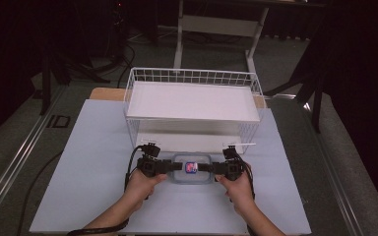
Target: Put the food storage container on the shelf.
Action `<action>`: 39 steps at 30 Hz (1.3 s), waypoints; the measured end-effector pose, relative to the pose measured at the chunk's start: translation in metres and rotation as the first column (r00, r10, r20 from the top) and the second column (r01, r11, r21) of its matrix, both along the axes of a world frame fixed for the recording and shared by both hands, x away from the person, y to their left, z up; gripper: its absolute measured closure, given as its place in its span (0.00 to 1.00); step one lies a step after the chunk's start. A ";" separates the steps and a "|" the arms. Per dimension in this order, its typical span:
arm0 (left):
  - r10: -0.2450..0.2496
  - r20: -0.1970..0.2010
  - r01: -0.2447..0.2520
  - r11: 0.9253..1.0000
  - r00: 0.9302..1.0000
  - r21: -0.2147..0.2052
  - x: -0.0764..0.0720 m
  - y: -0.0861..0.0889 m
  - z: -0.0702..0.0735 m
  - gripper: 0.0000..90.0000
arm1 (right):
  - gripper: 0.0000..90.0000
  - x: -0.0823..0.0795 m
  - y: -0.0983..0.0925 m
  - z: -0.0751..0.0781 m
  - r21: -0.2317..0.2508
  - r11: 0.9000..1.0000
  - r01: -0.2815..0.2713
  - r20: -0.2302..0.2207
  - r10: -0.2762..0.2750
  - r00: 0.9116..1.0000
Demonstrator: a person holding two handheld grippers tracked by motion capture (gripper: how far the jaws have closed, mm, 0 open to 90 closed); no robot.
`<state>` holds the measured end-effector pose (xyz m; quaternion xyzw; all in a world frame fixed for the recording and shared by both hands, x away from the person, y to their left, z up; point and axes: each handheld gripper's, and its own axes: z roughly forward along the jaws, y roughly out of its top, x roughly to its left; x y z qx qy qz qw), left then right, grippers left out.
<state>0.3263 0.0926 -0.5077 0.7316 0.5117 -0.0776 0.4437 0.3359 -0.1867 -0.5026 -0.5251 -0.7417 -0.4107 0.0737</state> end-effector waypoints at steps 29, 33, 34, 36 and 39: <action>0.003 0.235 0.000 1.000 0.972 -0.014 0.034 0.000 0.012 0.56 | 0.41 0.031 0.004 0.019 -0.045 0.999 0.013 0.252 -0.001 0.968; 0.000 0.238 0.000 1.000 0.971 0.002 0.040 -0.001 0.009 0.56 | 0.41 0.035 0.004 0.014 -0.030 0.999 0.022 0.253 -0.014 0.967; 0.001 0.236 -0.002 1.000 0.972 0.003 0.043 -0.001 0.008 0.55 | 0.41 0.037 0.004 0.012 -0.026 0.999 0.026 0.261 -0.018 0.965; -0.006 0.242 0.005 1.000 0.970 0.007 0.045 -0.001 0.007 0.55 | 0.41 0.038 0.004 0.011 -0.022 0.999 0.031 0.259 -0.025 0.966; -0.001 0.229 0.001 1.000 0.973 0.002 0.049 -0.002 0.005 0.55 | 0.41 0.042 0.005 0.008 -0.020 0.999 0.038 0.262 -0.032 0.965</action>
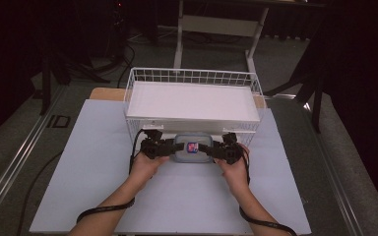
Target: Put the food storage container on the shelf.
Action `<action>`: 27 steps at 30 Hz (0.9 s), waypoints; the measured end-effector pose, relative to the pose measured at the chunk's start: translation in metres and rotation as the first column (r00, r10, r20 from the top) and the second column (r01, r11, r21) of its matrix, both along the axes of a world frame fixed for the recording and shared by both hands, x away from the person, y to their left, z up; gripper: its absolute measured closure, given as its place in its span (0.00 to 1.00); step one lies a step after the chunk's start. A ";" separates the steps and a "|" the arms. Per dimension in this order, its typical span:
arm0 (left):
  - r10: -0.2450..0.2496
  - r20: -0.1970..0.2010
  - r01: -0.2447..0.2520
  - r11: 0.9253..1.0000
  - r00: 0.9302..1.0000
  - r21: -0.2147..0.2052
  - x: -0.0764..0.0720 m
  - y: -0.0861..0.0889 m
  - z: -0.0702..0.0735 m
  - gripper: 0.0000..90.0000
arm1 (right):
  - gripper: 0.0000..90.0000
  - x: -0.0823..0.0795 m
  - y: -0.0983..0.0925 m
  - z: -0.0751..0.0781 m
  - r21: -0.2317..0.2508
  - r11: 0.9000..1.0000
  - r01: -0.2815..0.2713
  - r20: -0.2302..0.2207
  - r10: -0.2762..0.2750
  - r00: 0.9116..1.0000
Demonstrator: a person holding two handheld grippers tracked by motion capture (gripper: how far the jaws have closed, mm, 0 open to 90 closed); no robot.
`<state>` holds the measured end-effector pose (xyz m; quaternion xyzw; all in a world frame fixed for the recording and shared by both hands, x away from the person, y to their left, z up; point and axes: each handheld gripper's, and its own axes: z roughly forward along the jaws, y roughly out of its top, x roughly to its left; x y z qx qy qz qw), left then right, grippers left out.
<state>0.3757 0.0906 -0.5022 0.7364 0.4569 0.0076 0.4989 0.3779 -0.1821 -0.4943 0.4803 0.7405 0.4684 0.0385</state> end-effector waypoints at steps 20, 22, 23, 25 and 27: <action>0.000 0.060 0.000 1.000 0.998 -0.009 0.012 0.002 -0.009 0.52 | 0.41 0.014 -0.001 -0.009 0.050 0.998 0.026 -0.028 -0.025 0.999; 0.002 0.064 -0.002 1.000 0.998 -0.006 0.013 0.001 -0.009 0.51 | 0.39 0.015 -0.001 -0.010 0.045 0.999 0.026 -0.021 -0.025 0.999; -0.001 0.073 0.000 1.000 0.997 0.003 0.014 0.000 -0.009 0.50 | 0.39 0.015 -0.001 -0.011 0.042 0.999 0.023 -0.019 -0.022 1.000; 0.001 0.097 -0.004 1.000 0.995 0.022 0.015 -0.002 -0.010 0.47 | 0.38 0.017 -0.001 -0.012 0.048 0.999 0.026 -0.016 -0.025 1.000; 0.022 0.097 -0.023 1.000 0.995 0.005 0.016 -0.004 -0.012 0.46 | 0.36 0.018 0.001 -0.011 0.036 0.999 0.034 -0.034 -0.033 0.999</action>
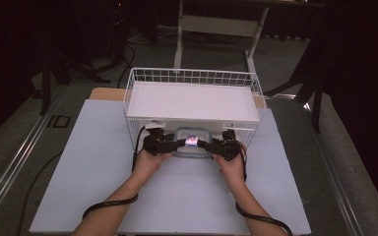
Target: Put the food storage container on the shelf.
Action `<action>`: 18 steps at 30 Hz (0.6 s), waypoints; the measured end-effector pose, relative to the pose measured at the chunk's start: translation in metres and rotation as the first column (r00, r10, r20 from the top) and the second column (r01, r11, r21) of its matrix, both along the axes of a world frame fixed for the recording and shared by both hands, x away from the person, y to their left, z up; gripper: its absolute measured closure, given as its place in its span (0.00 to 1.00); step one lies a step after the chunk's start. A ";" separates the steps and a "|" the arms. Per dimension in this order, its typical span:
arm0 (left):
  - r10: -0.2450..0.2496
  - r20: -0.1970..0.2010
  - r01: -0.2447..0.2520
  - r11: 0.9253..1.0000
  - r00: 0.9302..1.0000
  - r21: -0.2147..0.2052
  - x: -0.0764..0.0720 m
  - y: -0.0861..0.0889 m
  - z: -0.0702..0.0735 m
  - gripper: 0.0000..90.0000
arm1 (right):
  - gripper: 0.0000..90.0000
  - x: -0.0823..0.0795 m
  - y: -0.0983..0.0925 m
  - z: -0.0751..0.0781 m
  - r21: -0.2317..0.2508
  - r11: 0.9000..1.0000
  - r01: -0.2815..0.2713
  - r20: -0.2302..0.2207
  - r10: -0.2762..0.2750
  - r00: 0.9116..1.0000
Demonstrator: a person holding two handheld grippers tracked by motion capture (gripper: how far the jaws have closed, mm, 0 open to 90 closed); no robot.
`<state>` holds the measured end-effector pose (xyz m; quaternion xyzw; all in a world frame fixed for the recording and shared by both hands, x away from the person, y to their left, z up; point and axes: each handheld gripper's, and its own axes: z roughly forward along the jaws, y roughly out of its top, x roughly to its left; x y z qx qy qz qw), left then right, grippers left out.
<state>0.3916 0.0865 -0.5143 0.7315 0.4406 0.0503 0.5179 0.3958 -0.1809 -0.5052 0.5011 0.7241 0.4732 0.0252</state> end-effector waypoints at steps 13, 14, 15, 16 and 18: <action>0.033 0.055 -0.036 0.997 0.998 0.061 0.004 -0.002 0.000 0.40 | 0.39 -0.002 0.006 0.005 -0.087 0.995 0.058 0.085 -0.051 0.995; 0.058 0.044 -0.060 0.997 0.997 0.051 0.003 -0.003 0.001 0.40 | 0.39 -0.004 0.006 0.007 -0.087 0.994 0.062 0.092 -0.054 0.994; 0.056 0.048 -0.058 0.998 0.997 0.034 0.001 -0.002 0.003 0.40 | 0.39 -0.006 0.008 0.009 -0.065 0.997 0.049 0.075 -0.044 0.996; 0.060 0.052 -0.062 0.998 0.997 0.031 0.000 -0.002 0.004 0.40 | 0.39 -0.007 0.007 0.010 -0.096 0.994 0.058 0.110 -0.047 0.993; 0.050 0.051 -0.052 0.998 0.997 0.033 -0.003 0.000 0.006 0.40 | 0.39 -0.009 0.006 0.011 -0.105 0.993 0.049 0.129 -0.035 0.991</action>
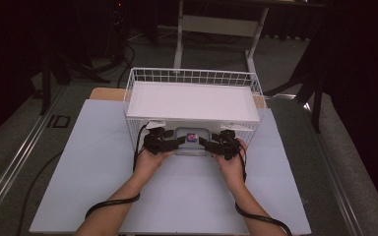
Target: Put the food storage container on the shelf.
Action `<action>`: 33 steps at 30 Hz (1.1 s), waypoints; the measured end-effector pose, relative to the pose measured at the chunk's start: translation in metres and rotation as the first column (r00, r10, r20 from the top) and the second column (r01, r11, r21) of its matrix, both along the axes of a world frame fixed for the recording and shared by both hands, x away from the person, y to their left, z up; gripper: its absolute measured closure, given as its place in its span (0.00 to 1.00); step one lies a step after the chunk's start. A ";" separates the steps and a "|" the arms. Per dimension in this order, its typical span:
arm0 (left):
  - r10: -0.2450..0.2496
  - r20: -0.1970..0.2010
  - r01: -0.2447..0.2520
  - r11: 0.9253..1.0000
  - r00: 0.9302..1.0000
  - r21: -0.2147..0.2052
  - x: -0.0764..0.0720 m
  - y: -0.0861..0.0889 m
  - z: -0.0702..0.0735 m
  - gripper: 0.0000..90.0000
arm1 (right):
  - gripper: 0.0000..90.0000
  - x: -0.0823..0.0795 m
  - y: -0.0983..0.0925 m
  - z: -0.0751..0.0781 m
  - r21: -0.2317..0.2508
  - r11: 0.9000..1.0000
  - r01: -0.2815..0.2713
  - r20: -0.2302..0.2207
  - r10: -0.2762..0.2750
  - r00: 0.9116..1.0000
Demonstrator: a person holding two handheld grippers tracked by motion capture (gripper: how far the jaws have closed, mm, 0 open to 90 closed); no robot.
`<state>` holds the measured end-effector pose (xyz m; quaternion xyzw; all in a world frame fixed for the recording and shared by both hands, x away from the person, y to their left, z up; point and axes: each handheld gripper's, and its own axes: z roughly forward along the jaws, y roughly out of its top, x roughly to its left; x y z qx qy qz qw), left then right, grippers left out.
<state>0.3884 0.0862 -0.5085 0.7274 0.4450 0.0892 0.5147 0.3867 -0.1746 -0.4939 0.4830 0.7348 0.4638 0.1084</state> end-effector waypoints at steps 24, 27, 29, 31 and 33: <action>-0.092 -0.011 0.092 0.994 0.996 0.058 -0.066 0.022 0.011 0.40 | 0.49 -0.044 -0.004 0.010 -0.058 0.995 -0.083 0.063 0.087 0.994; -0.104 -0.014 0.104 0.994 0.995 0.042 -0.075 0.028 0.009 0.40 | 0.55 -0.049 -0.003 0.007 -0.072 0.994 -0.085 0.075 0.090 0.993; -0.127 -0.018 0.128 0.991 0.992 0.029 -0.079 0.032 0.008 0.36 | 0.59 -0.052 -0.003 0.005 -0.084 0.993 -0.085 0.080 0.092 0.993; -0.131 -0.005 0.132 0.991 0.991 0.033 -0.084 0.035 0.006 0.32 | 0.62 -0.054 -0.001 0.002 -0.091 0.992 -0.093 0.074 0.100 0.992; -0.124 0.001 0.124 0.992 0.992 0.028 -0.088 0.037 0.005 0.30 | 0.72 -0.056 0.001 -0.002 -0.099 0.989 -0.106 0.062 0.112 0.992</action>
